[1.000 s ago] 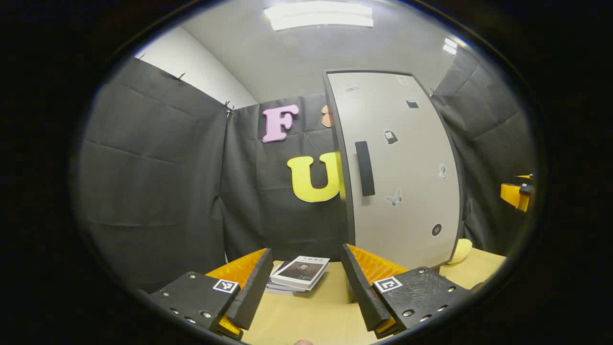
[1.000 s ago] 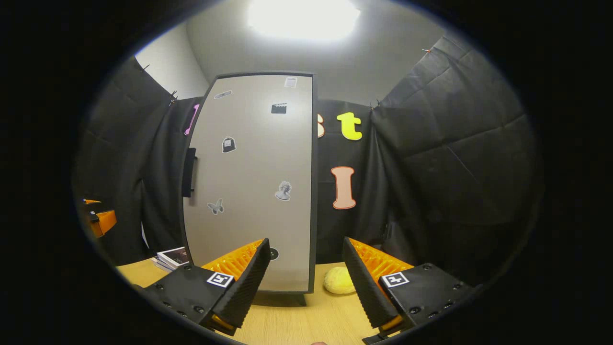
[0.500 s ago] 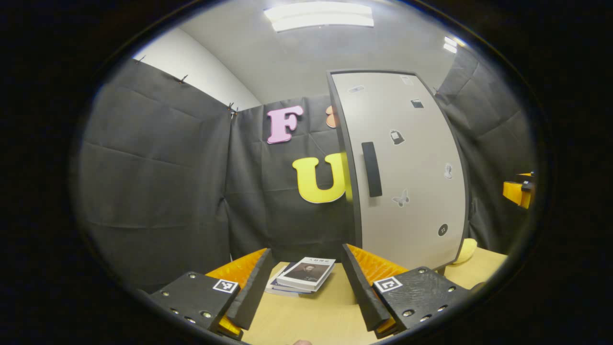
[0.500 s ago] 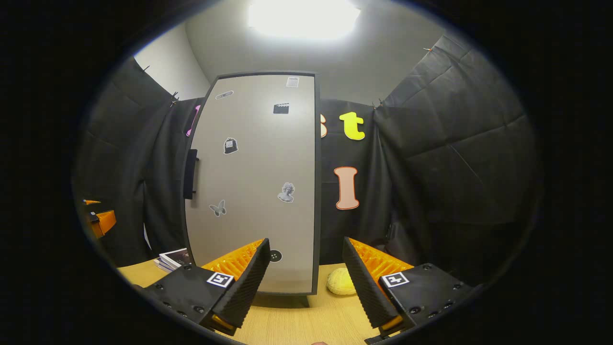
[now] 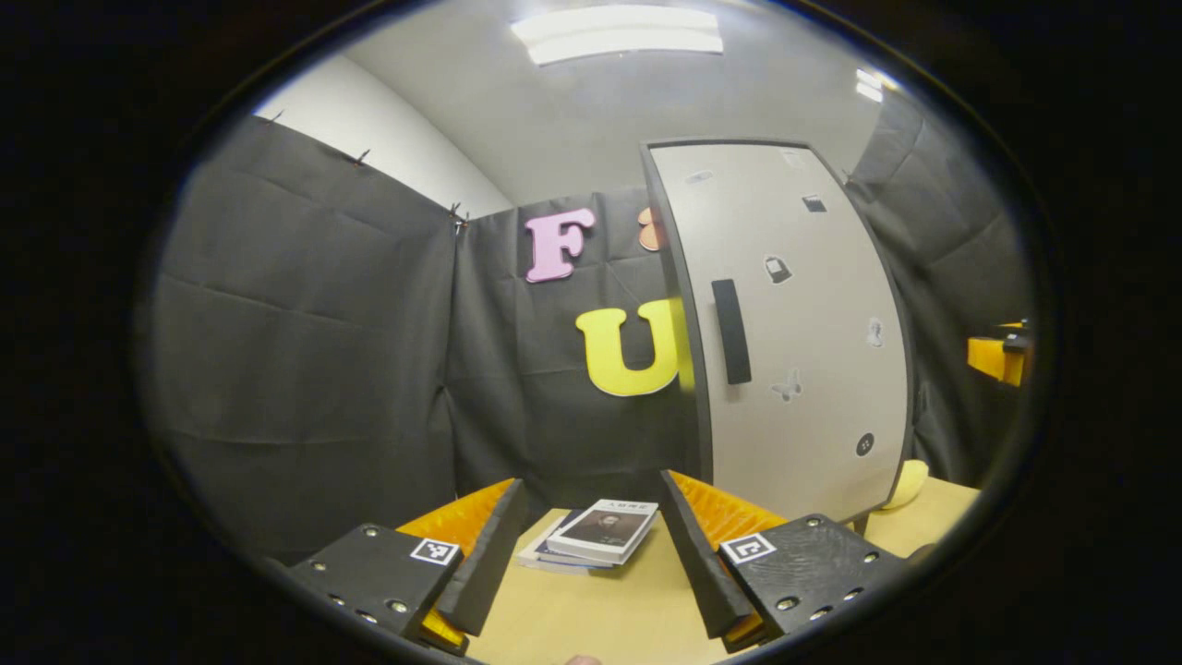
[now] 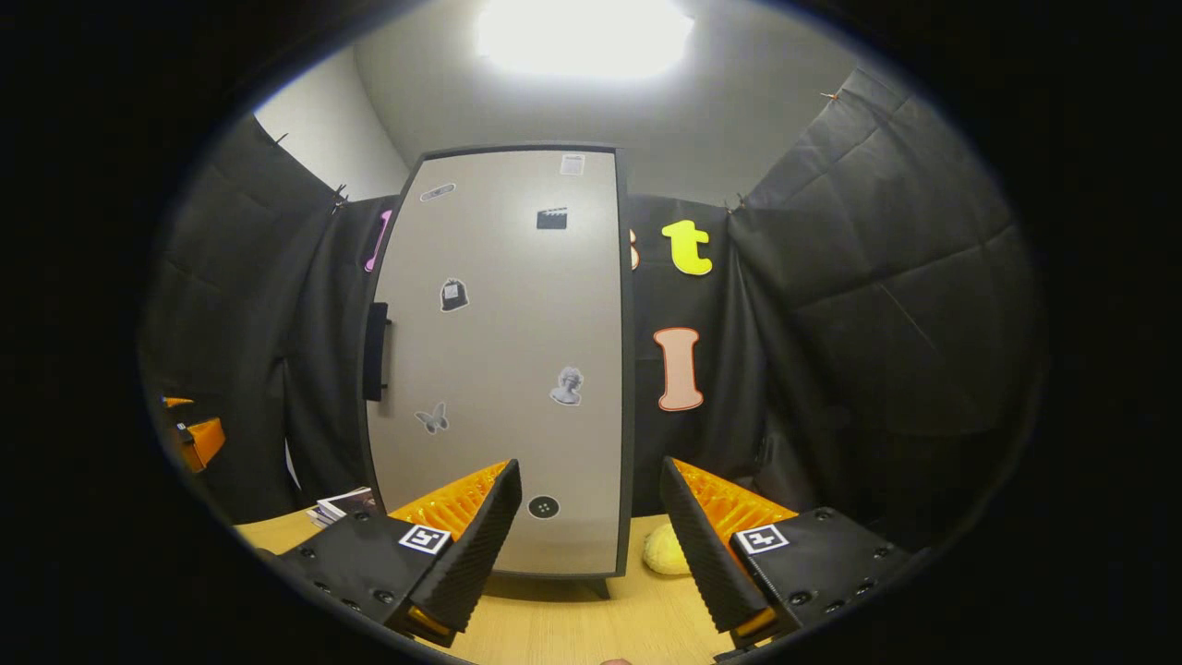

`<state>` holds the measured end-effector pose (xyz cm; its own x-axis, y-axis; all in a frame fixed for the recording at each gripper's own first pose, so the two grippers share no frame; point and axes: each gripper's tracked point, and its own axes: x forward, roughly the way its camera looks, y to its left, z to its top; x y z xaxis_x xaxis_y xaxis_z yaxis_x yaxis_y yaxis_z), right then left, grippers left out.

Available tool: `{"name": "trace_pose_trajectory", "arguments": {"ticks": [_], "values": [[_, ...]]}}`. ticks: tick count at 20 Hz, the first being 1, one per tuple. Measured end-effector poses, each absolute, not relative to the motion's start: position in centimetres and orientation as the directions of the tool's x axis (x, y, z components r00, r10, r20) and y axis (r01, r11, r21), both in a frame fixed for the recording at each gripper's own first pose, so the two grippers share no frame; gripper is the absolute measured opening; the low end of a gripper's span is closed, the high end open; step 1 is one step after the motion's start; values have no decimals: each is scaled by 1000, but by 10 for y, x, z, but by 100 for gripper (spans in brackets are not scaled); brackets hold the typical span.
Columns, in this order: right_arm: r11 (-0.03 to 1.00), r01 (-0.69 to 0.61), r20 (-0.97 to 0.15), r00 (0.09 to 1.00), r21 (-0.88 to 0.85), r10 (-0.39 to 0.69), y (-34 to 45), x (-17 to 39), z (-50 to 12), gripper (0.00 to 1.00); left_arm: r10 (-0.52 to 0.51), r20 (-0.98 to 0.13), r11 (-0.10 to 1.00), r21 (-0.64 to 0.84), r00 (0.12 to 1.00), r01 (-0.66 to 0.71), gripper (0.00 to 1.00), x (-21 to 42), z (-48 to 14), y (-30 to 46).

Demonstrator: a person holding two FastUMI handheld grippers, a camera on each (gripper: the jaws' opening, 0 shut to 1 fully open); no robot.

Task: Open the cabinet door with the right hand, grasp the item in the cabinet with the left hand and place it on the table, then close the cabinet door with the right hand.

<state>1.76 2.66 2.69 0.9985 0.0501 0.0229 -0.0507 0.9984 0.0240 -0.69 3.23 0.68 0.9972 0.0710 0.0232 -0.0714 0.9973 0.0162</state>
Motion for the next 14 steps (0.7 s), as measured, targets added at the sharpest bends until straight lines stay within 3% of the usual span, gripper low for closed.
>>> {"name": "trace_pose_trajectory", "arguments": {"ticks": [14], "values": [[960, -269, 63, 962, 77, 264, 157, 84, 86, 96, 300, 5, 953, 55, 954, -299, 87, -49, -7, 146]]}}
